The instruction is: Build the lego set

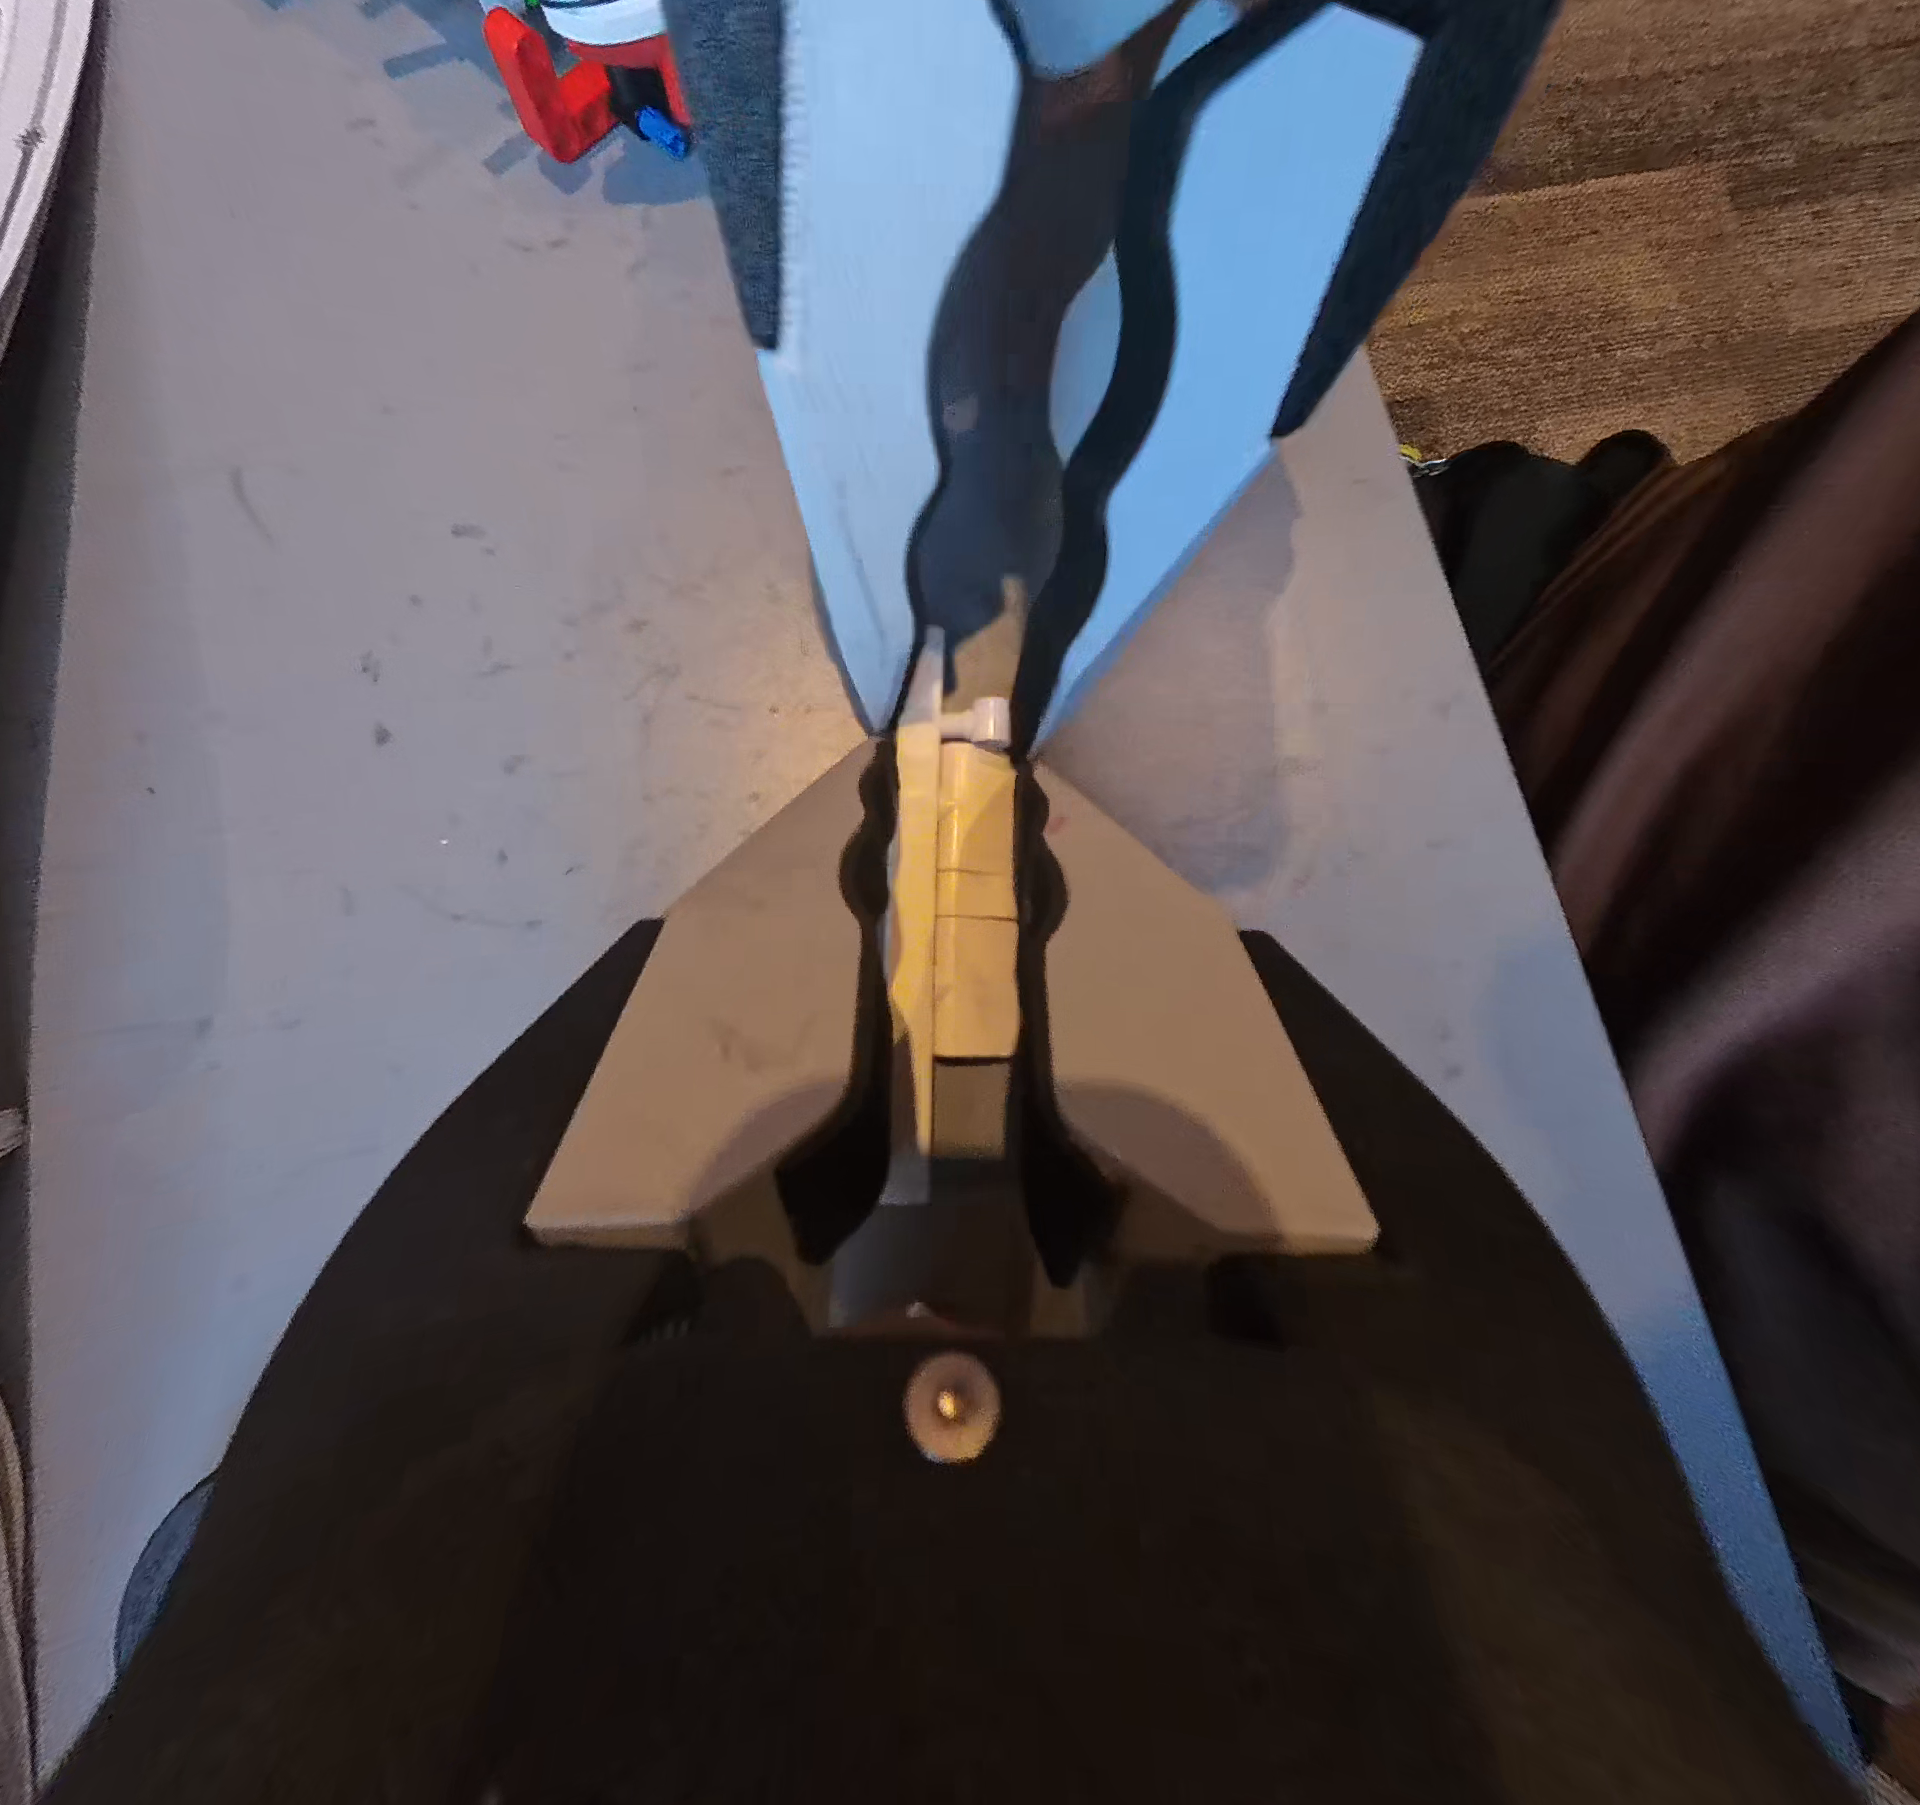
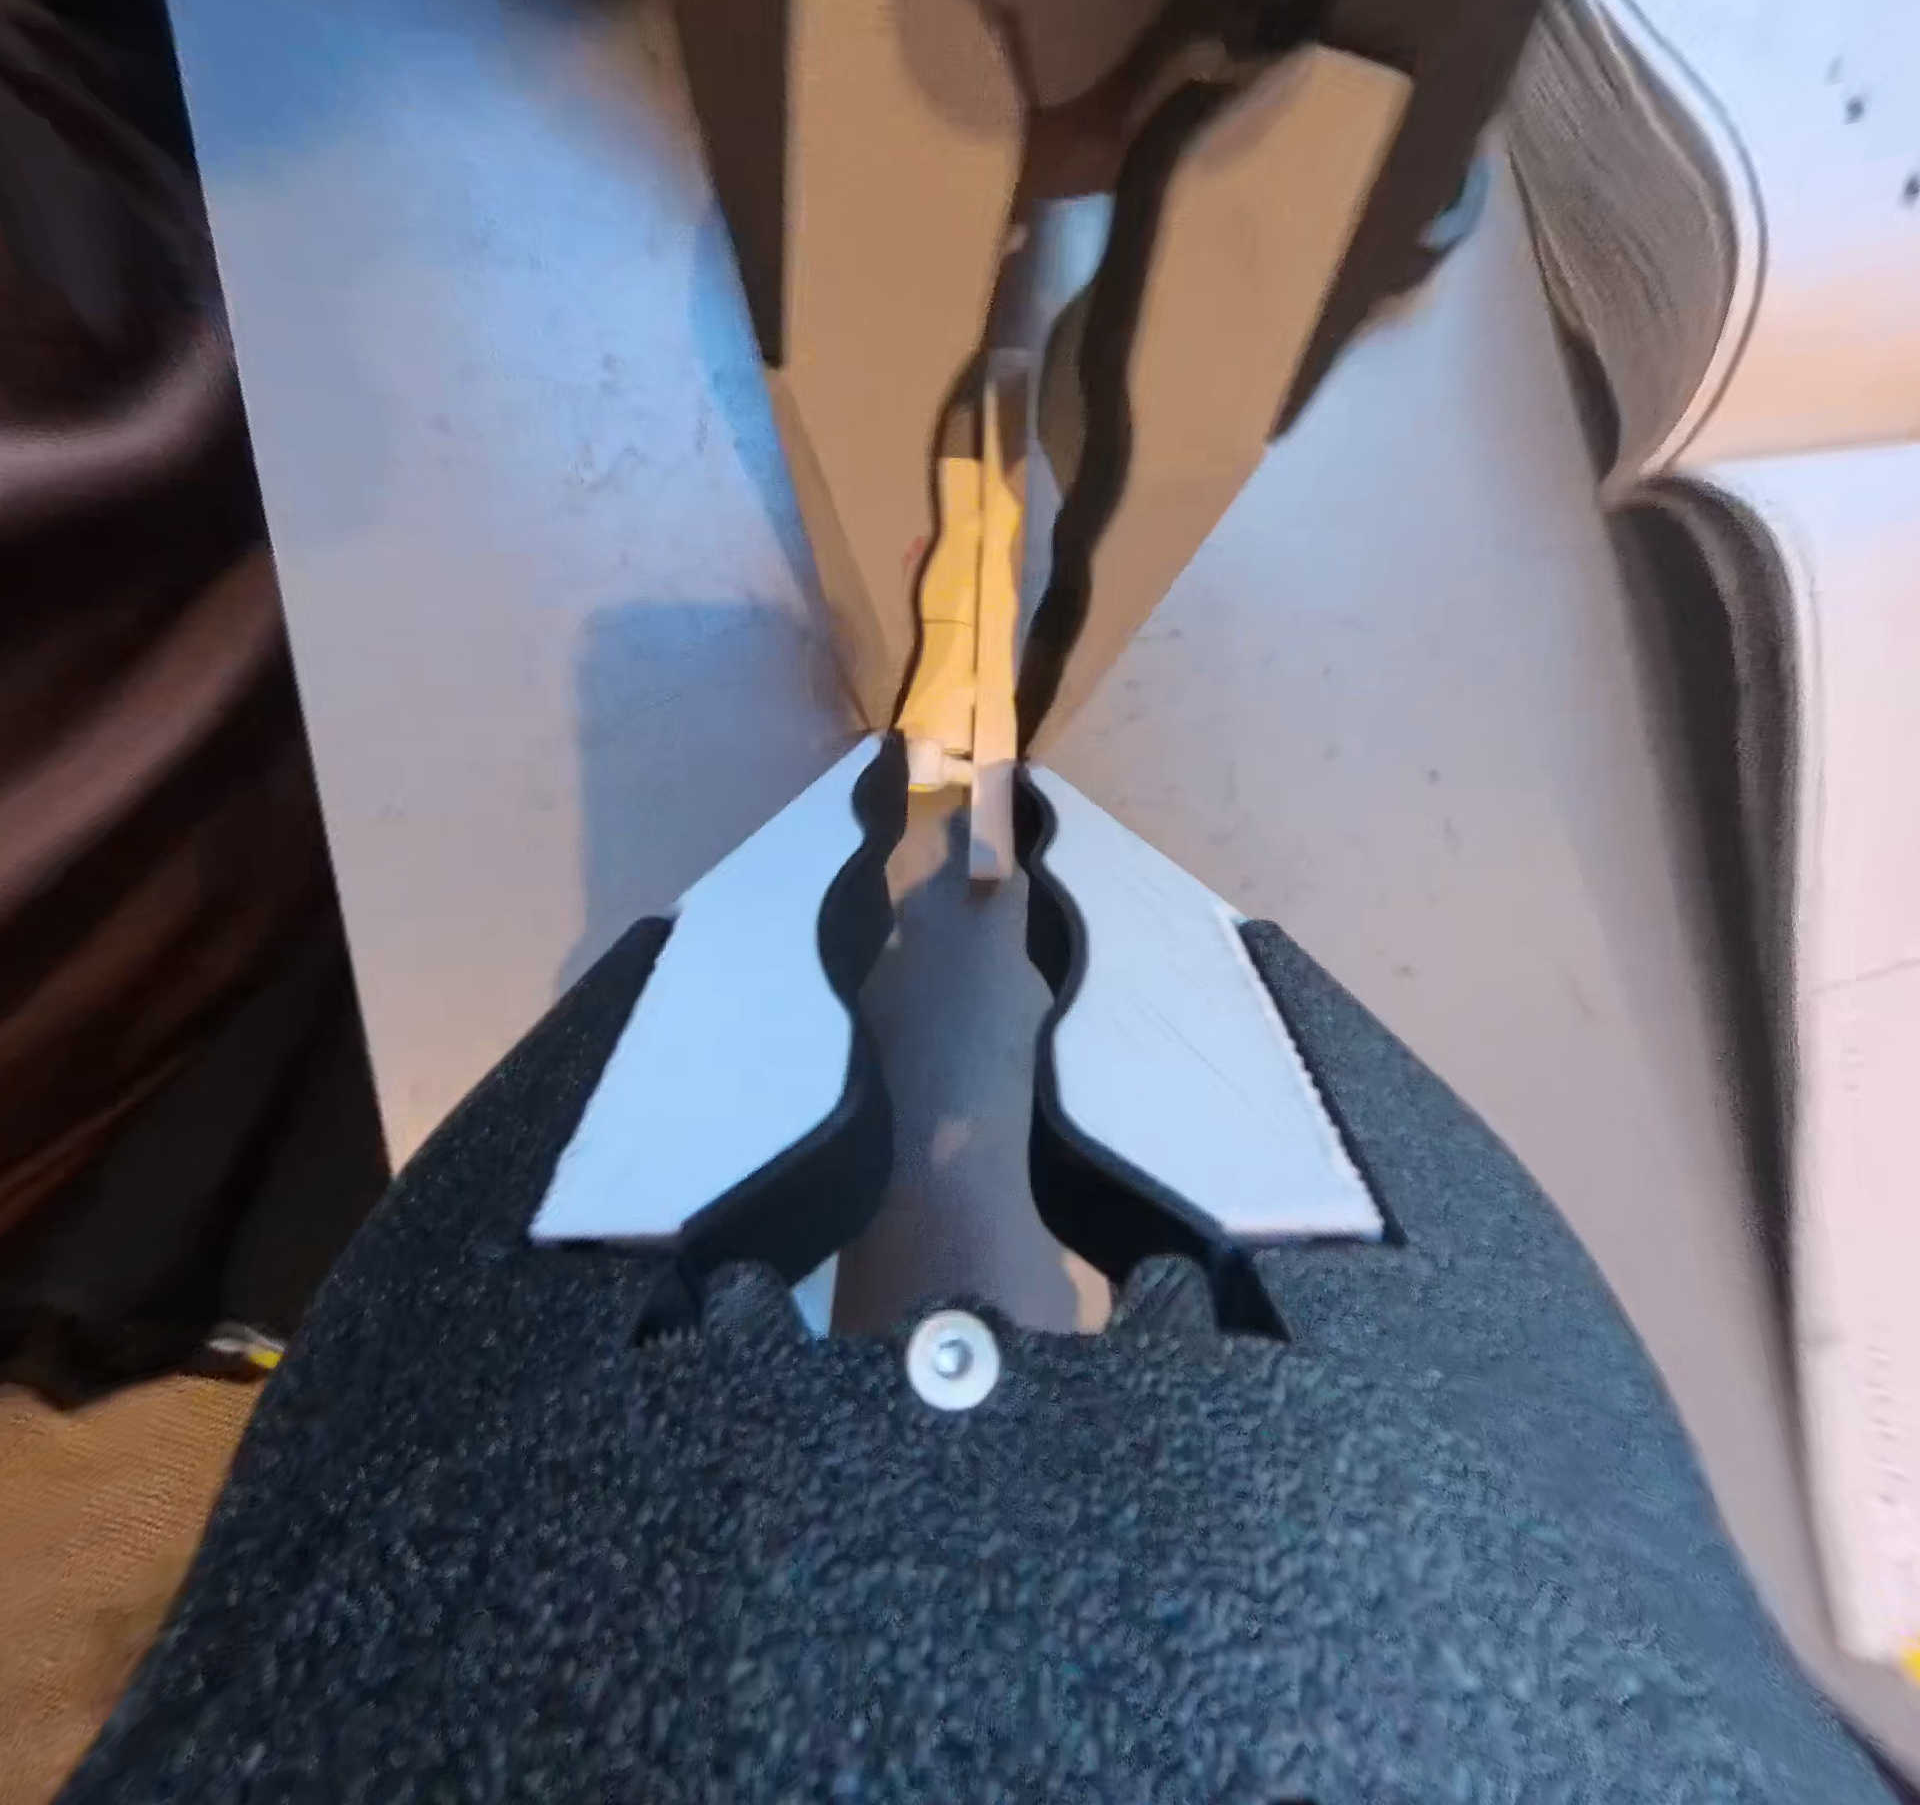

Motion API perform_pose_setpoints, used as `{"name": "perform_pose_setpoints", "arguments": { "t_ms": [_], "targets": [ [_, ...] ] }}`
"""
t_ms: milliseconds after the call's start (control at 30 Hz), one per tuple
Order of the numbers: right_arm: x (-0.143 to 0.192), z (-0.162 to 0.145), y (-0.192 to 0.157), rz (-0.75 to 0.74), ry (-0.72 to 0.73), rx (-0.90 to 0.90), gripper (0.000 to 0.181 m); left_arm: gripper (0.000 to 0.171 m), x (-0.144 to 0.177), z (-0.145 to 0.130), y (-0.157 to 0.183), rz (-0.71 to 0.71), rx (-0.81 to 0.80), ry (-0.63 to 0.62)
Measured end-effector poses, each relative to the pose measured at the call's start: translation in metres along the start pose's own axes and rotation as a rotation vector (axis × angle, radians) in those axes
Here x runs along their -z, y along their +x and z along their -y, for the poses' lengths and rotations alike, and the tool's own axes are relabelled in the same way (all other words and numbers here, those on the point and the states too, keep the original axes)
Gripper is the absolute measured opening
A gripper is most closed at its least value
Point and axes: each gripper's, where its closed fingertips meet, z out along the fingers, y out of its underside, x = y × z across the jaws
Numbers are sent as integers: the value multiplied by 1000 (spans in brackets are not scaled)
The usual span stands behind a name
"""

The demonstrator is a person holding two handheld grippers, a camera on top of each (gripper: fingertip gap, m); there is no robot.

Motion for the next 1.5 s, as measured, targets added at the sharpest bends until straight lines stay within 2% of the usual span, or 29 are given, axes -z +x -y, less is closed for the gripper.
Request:
{"name": "perform_pose_setpoints", "arguments": {
  "t_ms": [67, 200, 333, 433, 500, 733, 800, 900, 967, 1067, 1200, 1300, 1400, 1500],
  "targets": [
    [0, -2, -1, 56, 12, -154, 23, 21, 0, 0, 0, 2, -13, -8],
    [6, -6, -4, 69, 12, -222, 29, 21, 0, 0, 2, 6, -30, -23],
    [4, -6, -1, 69, 25, -280, 25, 21, -1, 1, 3, -18, -1, -3],
    [7, -9, 7, -42, -17, -204, 35, 21, -3, 4, 1, 1, 47, 5],
    [13, -10, 6, -104, -34, -175, 33, 21, -3, 4, 0, 24, 83, -1],
    [27, -6, -2, -214, 104, -314, 30, 23, -4, 7, -2, 79, 132, -7],
    [30, -3, -5, -227, 161, -359, 32, 40, -2, 9, -2, 85, 137, -9],
    [38, 2, -3, -269, 234, -397, 40, 46, 4, 14, -4, 118, 130, 18],
    [43, 2, -1, -300, 264, -412, 41, 56, 8, 8, -7, 166, 119, -23],
    [52, 6, -3, -332, 345, -439, 43, 61, 21, 2, -10, 264, 89, -44],
    [67, 9, -1, -429, 425, -435, 42, 74, 61, 15, -10, 432, 103, 78],
    [77, 12, -3, -498, 417, -391, 42, 74, 94, 26, 4, 539, 124, 230],
    [87, 12, -3, -565, 431, -368, 42, 78, 113, 27, 23, 620, 147, 342],
    [85, 12, -10, -537, 458, -378, 43, 77, 120, 24, 47, 676, 121, 441]
  ]
}}
